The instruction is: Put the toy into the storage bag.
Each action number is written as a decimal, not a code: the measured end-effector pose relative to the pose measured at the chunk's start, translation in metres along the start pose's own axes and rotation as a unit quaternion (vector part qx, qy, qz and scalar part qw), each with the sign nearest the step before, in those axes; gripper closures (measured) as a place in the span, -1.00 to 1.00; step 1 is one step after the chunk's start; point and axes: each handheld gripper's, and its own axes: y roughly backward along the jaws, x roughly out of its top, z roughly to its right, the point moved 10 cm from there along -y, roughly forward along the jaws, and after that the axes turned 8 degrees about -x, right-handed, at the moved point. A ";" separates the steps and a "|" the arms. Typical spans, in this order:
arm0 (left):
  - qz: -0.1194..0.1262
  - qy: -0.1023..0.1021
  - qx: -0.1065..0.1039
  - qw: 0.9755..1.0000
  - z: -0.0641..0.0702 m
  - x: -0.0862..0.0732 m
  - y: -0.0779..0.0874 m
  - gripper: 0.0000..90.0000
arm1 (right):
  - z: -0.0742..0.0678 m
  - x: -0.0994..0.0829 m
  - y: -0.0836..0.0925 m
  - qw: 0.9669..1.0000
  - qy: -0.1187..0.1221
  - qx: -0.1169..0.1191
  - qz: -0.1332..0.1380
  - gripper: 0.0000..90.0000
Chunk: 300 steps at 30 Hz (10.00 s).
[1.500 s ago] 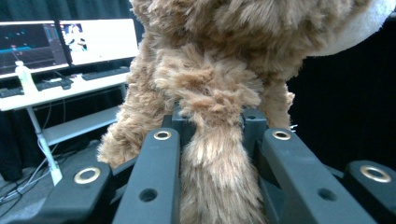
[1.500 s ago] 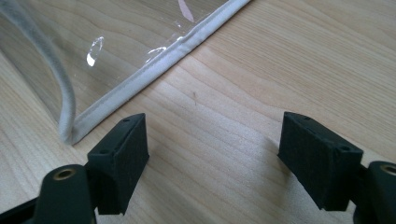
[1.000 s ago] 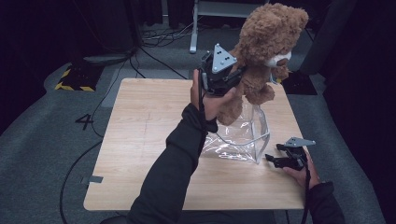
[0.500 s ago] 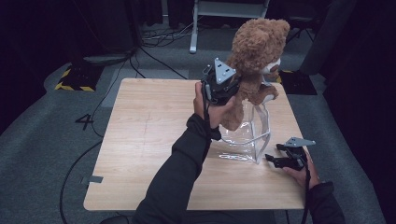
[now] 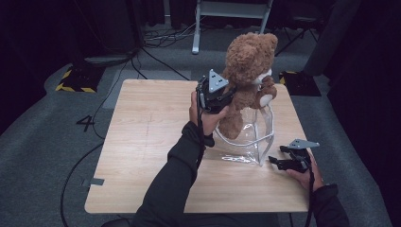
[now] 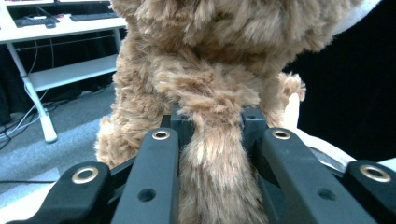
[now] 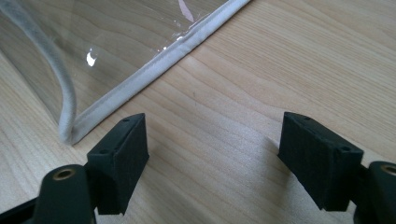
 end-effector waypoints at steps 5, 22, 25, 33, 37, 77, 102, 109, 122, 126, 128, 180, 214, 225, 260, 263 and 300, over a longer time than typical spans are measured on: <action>-0.016 -0.003 -0.005 1.000 -0.001 -0.011 -0.003 0.65 | 0.000 0.000 0.000 1.000 0.000 0.000 0.000 -0.47; -0.097 -0.067 -0.021 0.993 0.011 -0.032 -0.016 0.59 | 0.000 0.000 0.000 1.000 0.000 0.000 0.000 -0.47; -0.115 -0.071 -0.033 0.990 0.011 -0.036 -0.017 0.58 | 0.000 0.000 0.000 1.000 0.000 0.000 0.000 -0.47; -0.148 -0.078 -0.047 0.985 0.009 -0.040 -0.018 0.56 | 0.000 0.000 0.000 1.000 0.000 0.000 0.000 -0.47; -0.161 -0.084 -0.050 0.982 0.008 -0.041 -0.018 0.56 | 0.000 0.000 0.000 1.000 0.000 0.000 0.000 -0.47; -0.293 -0.110 -0.068 0.947 -0.001 -0.079 -0.020 0.52 | 0.000 0.000 0.000 1.000 0.000 0.000 0.000 -0.47; -0.360 -0.111 -0.085 0.923 -0.008 -0.093 -0.017 0.45 | 0.000 0.000 0.000 1.000 0.000 0.000 0.000 -0.47; -0.347 -0.107 -0.093 0.927 -0.007 -0.090 -0.014 0.24 | 0.000 0.000 0.000 1.000 0.000 0.000 0.000 -0.47; -0.321 -0.122 -0.103 0.933 0.000 -0.079 0.002 -0.09 | 0.000 0.000 0.000 1.000 0.000 0.000 0.000 -0.47; -0.308 -0.121 -0.103 0.938 0.002 -0.077 0.007 -0.16 | 0.000 0.000 0.000 1.000 0.000 0.000 0.000 -0.47; -0.304 -0.122 -0.105 0.939 0.002 -0.076 0.008 -0.21 | 0.000 0.000 0.000 1.000 0.000 0.000 0.000 -0.47; -0.203 -0.106 -0.071 0.971 -0.025 -0.070 0.079 -0.64 | 0.000 0.000 0.000 1.000 0.000 0.000 0.000 -0.47; -0.241 -0.113 -0.029 0.963 -0.048 -0.113 0.111 -0.64 | 0.000 0.000 0.000 1.000 0.000 0.000 0.000 -0.47; -0.265 -0.114 -0.018 0.958 -0.053 -0.134 0.116 -0.64 | 0.000 0.000 0.000 1.000 0.000 0.000 0.000 -0.47; -0.326 -0.065 -0.012 0.943 -0.069 -0.228 0.135 -0.64 | 0.000 0.000 0.000 1.000 0.000 0.000 0.000 -0.47; -0.320 -0.054 -0.020 0.946 -0.068 -0.234 0.139 -0.64 | 0.000 0.000 0.000 1.000 0.000 0.000 0.001 -0.48; -0.316 0.013 0.016 0.948 -0.072 -0.304 0.188 -0.63 | 0.000 0.000 0.000 1.000 -0.002 -0.001 0.000 -0.48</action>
